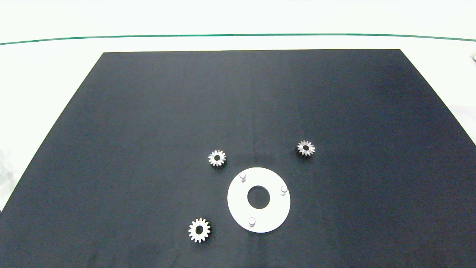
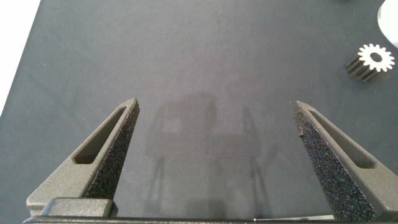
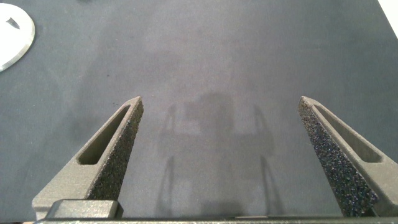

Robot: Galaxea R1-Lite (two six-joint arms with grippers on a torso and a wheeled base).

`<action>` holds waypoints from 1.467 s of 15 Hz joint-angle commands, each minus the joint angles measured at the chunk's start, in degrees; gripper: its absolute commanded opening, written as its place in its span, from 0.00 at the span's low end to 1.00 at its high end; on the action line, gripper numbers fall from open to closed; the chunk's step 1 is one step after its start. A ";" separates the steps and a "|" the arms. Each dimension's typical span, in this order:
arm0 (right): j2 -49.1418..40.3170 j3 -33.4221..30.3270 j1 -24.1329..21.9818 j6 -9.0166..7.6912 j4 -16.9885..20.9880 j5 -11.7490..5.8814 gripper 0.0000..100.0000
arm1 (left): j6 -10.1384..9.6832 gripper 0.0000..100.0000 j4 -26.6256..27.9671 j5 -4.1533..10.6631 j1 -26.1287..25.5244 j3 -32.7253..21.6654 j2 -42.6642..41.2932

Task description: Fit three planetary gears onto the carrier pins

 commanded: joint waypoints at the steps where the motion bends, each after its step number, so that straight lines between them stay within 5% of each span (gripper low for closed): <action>1: 0.08 0.01 0.01 0.07 0.01 0.01 1.00 | 0.00 1.00 0.00 -0.03 0.00 0.01 0.09; 7: 0.08 0.01 0.01 -0.55 0.01 -0.60 1.00 | 0.18 1.00 0.18 0.33 0.09 -0.25 0.26; 8: 0.08 -0.34 0.01 -1.78 0.01 -1.13 1.00 | 2.20 1.00 0.44 -0.03 0.26 -1.31 1.14; 9: 0.52 -2.37 0.09 -4.15 0.19 -0.78 1.00 | 5.45 1.00 2.99 -0.11 -0.09 -5.88 4.66; 10: 1.92 -5.62 0.27 -5.64 0.63 -0.60 1.00 | 5.98 1.00 6.95 -0.20 -0.18 -11.86 10.46; 14: 23.72 -22.76 3.79 -6.00 2.74 0.37 1.00 | 7.38 1.00 10.90 0.06 -0.09 -36.20 37.97; 17: 41.91 -34.01 4.84 -7.93 3.53 0.63 1.00 | 9.76 1.00 20.22 0.33 0.18 -53.25 52.12; 19: 52.90 -41.21 6.42 -7.93 3.62 0.72 1.00 | 9.58 1.00 30.68 0.94 0.35 -60.02 56.16; 22: 68.11 -50.35 10.11 -8.02 3.53 2.74 1.00 | 8.61 1.00 32.79 0.94 2.99 -62.57 58.18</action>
